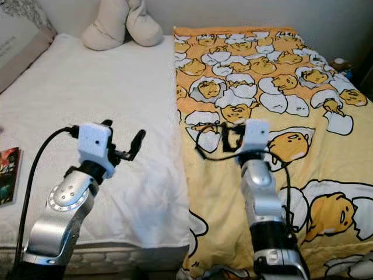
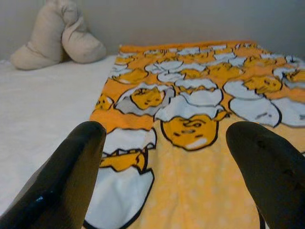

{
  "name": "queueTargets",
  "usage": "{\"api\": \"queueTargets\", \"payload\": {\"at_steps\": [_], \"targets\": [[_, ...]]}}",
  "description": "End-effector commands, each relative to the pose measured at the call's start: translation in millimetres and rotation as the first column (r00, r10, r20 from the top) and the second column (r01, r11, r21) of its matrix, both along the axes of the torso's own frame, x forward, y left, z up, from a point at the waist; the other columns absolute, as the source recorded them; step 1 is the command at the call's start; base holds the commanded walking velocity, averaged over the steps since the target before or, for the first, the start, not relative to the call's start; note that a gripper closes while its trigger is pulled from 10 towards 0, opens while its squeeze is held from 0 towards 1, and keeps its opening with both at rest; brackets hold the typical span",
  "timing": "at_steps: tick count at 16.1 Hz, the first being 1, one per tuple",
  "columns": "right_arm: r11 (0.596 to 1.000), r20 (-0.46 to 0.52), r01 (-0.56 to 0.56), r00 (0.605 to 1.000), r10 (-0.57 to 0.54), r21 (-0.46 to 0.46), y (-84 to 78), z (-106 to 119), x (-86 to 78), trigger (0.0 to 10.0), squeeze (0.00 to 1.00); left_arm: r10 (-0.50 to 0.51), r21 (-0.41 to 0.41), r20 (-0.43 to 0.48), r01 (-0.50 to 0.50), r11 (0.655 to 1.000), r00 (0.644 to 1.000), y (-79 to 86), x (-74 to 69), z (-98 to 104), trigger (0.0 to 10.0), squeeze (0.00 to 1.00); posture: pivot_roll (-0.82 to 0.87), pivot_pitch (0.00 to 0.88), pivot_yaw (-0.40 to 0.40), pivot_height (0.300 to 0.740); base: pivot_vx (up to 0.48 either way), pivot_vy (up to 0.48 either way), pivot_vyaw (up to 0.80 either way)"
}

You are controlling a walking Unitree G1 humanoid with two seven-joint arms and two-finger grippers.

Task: Clean up the room

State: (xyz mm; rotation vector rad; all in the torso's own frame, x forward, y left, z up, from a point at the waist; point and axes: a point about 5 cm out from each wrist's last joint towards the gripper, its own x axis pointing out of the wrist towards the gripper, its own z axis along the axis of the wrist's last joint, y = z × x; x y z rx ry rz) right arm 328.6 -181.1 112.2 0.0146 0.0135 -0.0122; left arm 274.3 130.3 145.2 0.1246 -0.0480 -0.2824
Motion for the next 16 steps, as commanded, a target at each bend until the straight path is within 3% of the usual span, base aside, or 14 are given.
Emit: {"api": "queueTargets", "payload": {"at_steps": [1, 5, 7, 9, 12, 15, 16], "targets": [[1.000, 0.002, 0.005, 1.000, -0.005, 0.002, 0.4, -0.9, 2.6, 10.0, 0.00, 0.000, 0.005, 0.001, 0.000, 1.000, 1.000, 2.9, -1.3, 2.4, 10.0, 0.00, 0.00, 0.000, 0.056, 0.721, 0.000, 0.000, 0.00], [1.000, -0.030, -0.011, 1.000, 0.011, 0.006, 9.8, -10.6, 15.3, 10.0, 0.00, -0.001, 0.038, -0.016, 0.001, 0.999, 1.000, 6.5, -18.8, 5.2, 10.0, 0.00, 0.06, 0.000, 0.064, 0.721, 0.000, 0.000, 0.00], [1.000, -0.056, -0.018, 0.998, 0.018, -0.007, 13.9, -13.4, 22.8, 10.0, 0.00, 0.010, 0.072, -0.053, -0.006, 0.997, 0.999, 17.4, -32.2, 1.5, 10.0, 0.00, 0.10, 0.029, 0.075, 0.721, 0.000, 0.000, 0.00], [0.999, -0.092, -0.014, 0.996, 0.011, -0.032, 17.7, -17.4, 29.8, 10.0, 0.00, 0.035, 0.111, -0.080, -0.026, 0.994, 0.996, 30.9, -51.8, 6.9, 10.0, 0.00, 0.18, 0.137, 0.087, 0.721, 0.000, 0.000, 0.00], [0.998, -0.148, -0.035, 0.989, 0.026, -0.058, 28.6, -21.5, 36.0, 10.0, 0.00, 0.074, 0.149, -0.118, -0.056, 0.987, 0.990, 41.3, -69.3, 10.1, 10.0, 0.00, 0.24, 0.210, 0.084, 0.721, 0.000, 0.000, 0.00], [0.998, -0.222, -0.054, 0.974, 0.046, -0.028, 39.0, -31.8, 34.5, 10.0, 0.00, 0.090, 0.160, -0.144, -0.067, 0.985, 0.986, 42.4, -81.1, 12.3, 10.0, 0.00, 0.26, 0.233, 0.073, 0.721, 0.000, 0.000, 0.00], [0.994, -0.303, -0.083, 0.948, 0.099, 0.066, 53.2, -47.6, 26.7, 10.0, 0.00, 0.101, 0.164, -0.153, -0.076, 0.984, 0.983, 43.3, -83.3, 12.5, 10.0, 0.00, 0.27, 0.245, 0.063, 0.721, 0.000, 0.000, 0.00]]}}
